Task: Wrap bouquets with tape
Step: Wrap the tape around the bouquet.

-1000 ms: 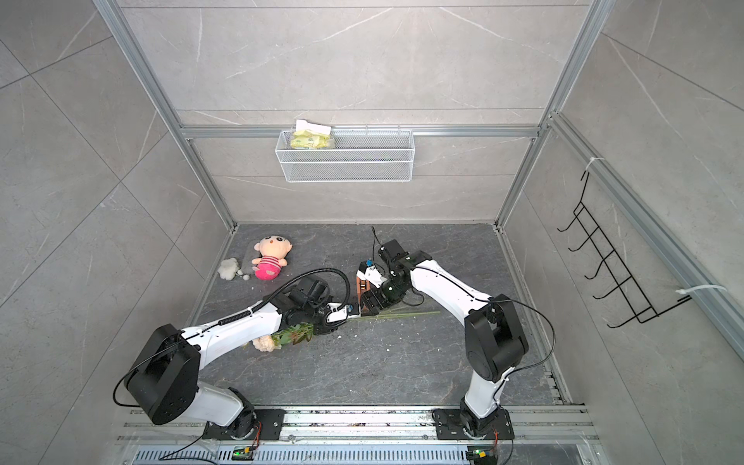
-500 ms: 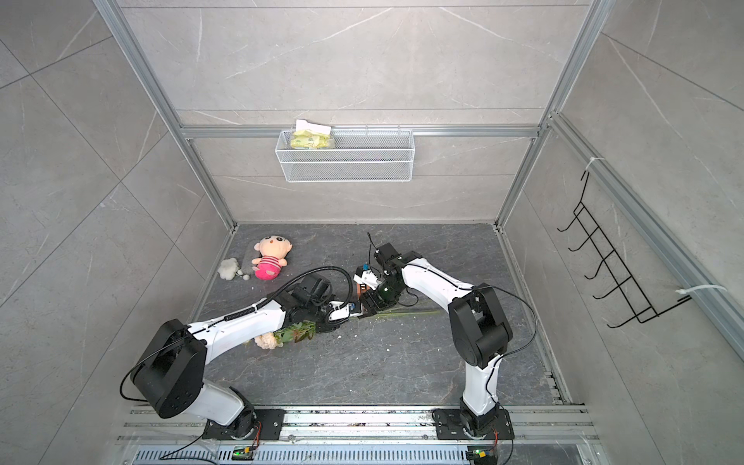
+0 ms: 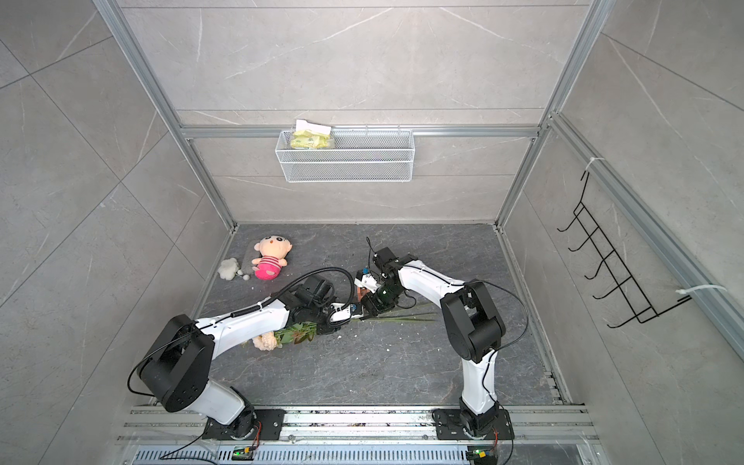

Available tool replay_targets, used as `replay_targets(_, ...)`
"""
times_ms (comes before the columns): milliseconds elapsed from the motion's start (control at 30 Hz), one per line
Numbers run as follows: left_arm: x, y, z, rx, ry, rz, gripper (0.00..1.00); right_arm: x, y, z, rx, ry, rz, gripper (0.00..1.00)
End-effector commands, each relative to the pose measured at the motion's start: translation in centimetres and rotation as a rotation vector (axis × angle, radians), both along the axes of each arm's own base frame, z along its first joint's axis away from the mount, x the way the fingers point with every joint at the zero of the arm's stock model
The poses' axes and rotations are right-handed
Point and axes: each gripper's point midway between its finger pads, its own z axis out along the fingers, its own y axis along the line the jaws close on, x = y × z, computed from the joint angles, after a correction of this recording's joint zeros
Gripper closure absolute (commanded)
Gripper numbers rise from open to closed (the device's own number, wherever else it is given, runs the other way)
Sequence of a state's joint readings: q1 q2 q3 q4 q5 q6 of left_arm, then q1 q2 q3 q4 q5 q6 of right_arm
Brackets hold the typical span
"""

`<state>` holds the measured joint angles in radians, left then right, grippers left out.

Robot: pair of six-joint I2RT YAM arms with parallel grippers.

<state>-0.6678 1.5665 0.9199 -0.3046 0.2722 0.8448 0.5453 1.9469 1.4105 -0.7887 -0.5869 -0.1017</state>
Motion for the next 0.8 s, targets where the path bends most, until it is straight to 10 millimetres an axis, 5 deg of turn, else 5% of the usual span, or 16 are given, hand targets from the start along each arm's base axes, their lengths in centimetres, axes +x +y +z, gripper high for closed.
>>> replay_targets(0, 1.3, -1.8, 1.7, -0.087, -0.020, 0.013, 1.00, -0.6, -0.7, -1.4, -0.022, -0.007, 0.022, 0.47)
replay_targets(433, 1.0, -2.2, 2.7, -0.142, 0.029, 0.043, 1.00, -1.7, -0.1, -1.3, 0.076, -0.142, 0.086, 0.46)
replay_targets(767, 0.5, -2.3, 3.4, -0.173, 0.048, 0.035, 1.00, -1.0, -0.5, -2.0, 0.037, -0.200, 0.082, 0.65)
